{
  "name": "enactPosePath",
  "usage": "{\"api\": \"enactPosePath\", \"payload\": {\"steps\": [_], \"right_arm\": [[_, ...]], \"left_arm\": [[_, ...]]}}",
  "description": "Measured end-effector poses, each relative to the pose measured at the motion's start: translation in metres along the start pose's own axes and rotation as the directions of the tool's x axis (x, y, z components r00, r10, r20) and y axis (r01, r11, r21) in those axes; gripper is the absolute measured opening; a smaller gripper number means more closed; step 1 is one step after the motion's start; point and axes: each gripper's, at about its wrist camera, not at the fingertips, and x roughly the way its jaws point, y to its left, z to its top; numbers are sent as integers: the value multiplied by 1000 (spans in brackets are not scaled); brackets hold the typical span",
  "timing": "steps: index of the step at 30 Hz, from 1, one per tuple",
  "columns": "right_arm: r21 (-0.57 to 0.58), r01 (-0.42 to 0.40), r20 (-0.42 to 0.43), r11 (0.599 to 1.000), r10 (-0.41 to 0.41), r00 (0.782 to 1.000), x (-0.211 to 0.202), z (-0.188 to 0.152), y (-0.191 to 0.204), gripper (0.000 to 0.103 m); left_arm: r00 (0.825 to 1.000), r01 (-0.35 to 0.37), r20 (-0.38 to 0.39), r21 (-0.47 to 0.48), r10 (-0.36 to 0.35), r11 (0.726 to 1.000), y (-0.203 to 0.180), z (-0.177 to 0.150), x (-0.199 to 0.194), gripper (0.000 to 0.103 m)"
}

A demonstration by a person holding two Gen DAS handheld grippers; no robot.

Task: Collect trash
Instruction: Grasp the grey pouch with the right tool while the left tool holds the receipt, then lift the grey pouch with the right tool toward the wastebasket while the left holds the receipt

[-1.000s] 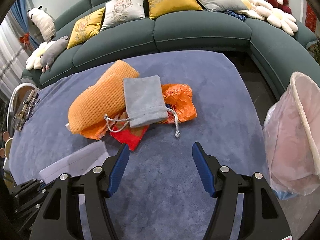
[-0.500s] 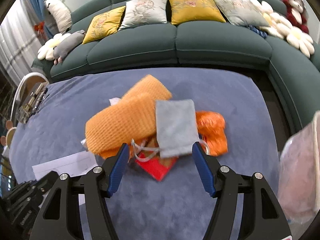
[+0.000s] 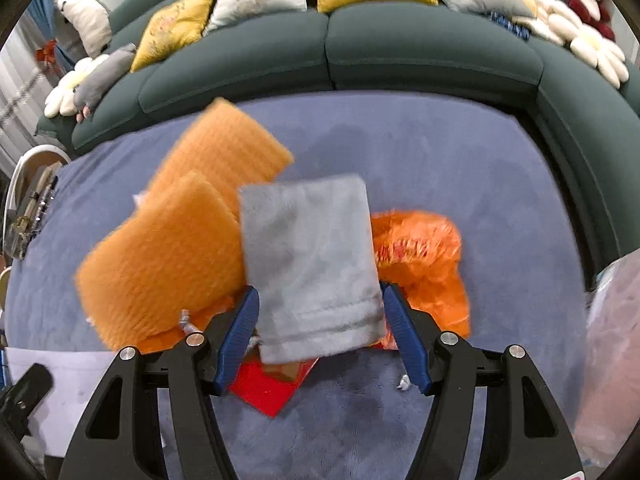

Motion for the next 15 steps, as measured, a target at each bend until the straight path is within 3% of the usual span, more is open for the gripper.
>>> {"api": "enactPosePath", "payload": {"steps": [2, 4, 7, 15], "right_arm": [[-1, 4, -8, 1000, -4, 1000, 5, -2, 0, 52], [-12, 10, 0, 1000, -10, 1000, 4, -4, 2, 31], [5, -14, 6, 1000, 14, 1000, -5, -5, -3, 13], [36, -73, 98, 997, 69, 993, -59, -4, -18, 11]], "left_arm": [[1000, -5, -3, 8, 5, 1000, -2, -1, 0, 4], [1000, -8, -5, 19, 8, 1000, -6, -1, 0, 4], [1000, -8, -12, 22, 9, 1000, -10, -2, 0, 4], [1000, -5, -6, 41, 5, 999, -26, -13, -14, 4]]}}
